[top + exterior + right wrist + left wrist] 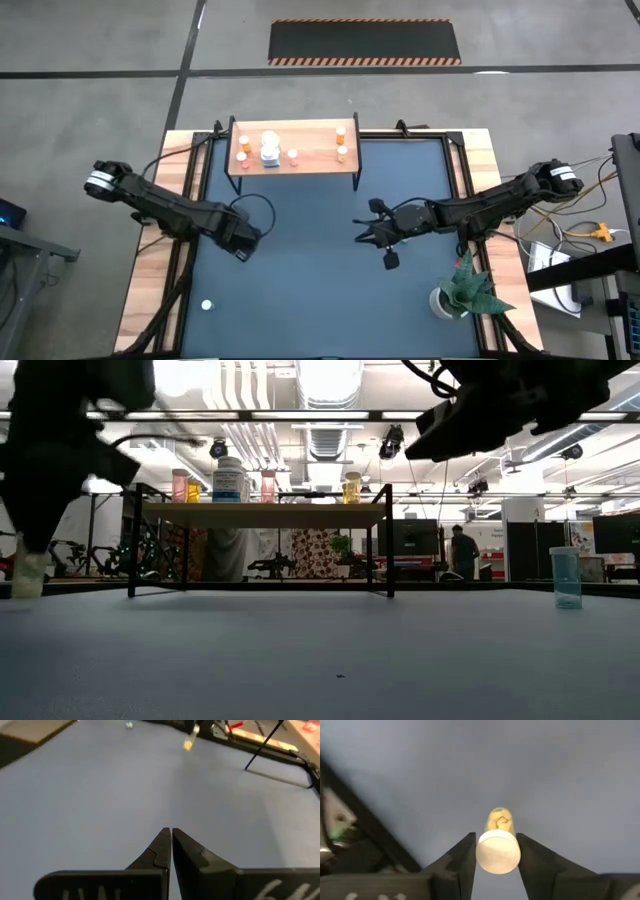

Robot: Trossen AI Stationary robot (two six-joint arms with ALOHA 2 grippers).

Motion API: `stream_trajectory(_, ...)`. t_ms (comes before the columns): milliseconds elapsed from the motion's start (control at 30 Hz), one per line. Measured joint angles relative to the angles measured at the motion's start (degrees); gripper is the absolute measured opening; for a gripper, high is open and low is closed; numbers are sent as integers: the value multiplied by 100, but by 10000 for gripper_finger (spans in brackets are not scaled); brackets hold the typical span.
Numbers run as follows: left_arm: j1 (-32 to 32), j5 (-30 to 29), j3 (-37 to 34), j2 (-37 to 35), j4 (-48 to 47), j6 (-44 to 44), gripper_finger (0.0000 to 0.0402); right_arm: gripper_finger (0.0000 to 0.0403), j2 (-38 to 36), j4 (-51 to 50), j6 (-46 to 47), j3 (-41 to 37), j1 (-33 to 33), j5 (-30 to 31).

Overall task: Pick and place medicine bottles onto shelf by color
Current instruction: Put the green pill bottle on the shelf

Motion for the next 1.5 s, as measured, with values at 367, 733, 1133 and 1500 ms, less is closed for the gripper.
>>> stream_trajectory(367, 10, 760, 2891, 940, 379, 2644, 129, 9, -350, -836, -79, 0, 0, -1)
stream_trajectory(733, 262, -148, 6238, 2727, -1097, 5348, 131, 9, -517, -931, 142, 0, 1, -29)
stream_trajectory(1133, 78, -151, 4894, 2917, -99, 5722, 131, 9, -382, -782, 557, -284, 55, -50)
stream_trajectory(1500, -345, 162, 2835, 2908, 2579, 5574, 199, 9, -384, -600, 384, -299, 52, -51)
